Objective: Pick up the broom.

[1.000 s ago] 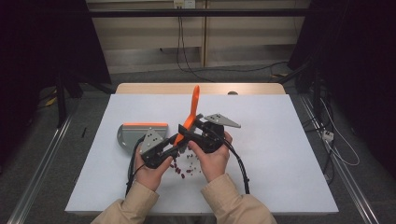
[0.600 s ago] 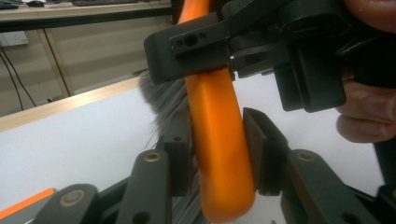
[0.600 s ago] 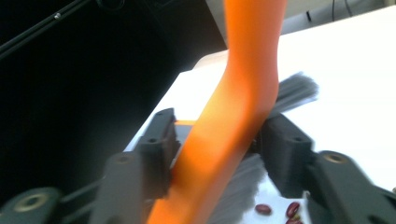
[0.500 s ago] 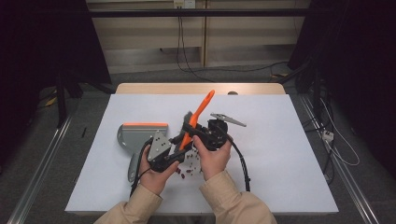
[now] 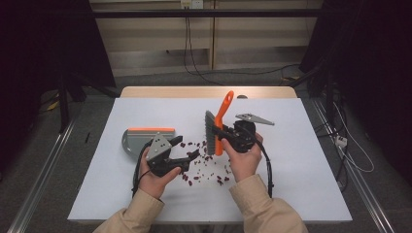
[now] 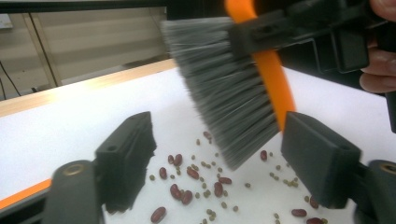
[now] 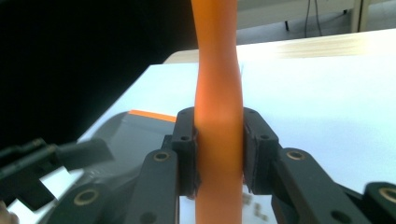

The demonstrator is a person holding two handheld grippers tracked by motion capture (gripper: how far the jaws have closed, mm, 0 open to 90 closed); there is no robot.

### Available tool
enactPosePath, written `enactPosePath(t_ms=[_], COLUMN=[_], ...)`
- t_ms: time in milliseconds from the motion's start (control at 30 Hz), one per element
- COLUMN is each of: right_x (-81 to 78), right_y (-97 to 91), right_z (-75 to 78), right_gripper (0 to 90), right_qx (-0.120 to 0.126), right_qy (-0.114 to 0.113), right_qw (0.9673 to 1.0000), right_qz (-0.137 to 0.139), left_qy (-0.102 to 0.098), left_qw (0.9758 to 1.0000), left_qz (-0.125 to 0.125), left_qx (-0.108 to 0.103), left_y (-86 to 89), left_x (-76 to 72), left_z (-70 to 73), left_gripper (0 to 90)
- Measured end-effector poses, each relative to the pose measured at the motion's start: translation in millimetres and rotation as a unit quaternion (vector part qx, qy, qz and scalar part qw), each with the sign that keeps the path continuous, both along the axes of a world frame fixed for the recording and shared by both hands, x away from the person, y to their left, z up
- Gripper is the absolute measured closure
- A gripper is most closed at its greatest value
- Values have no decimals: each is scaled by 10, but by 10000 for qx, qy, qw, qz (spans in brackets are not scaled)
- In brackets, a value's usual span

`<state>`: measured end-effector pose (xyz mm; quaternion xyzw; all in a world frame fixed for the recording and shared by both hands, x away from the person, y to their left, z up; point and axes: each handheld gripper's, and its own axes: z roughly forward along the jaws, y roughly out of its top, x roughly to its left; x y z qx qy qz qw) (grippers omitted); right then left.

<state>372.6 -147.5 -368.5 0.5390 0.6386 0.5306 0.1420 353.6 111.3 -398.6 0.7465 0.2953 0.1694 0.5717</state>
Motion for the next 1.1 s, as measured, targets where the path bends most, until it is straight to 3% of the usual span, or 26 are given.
enactPosePath(t_ms=[233, 333, 467, 1100], right_x=[-30, -31, -38, -102], right_y=[-229, -311, -400, -830], right_z=[1, -11, -19, -6], right_gripper=[707, 707, 707, 707], right_qx=[-344, -391, -626, -1047], right_qy=[-36, 104, 107, 436], right_qw=[9993, 9991, 9979, 9935], right_qz=[119, 109, 106, -75], left_qy=[57, 74, 106, 198], left_qw=[9998, 9998, 9996, 9996], left_qz=[-160, -163, -256, -225], left_qx=[-112, -94, -108, 7], left_y=[108, 160, 226, 639], left_x=[28, 41, 44, 2], left_z=[37, 47, 57, 14], left_gripper=[183, 166, 138, 107])
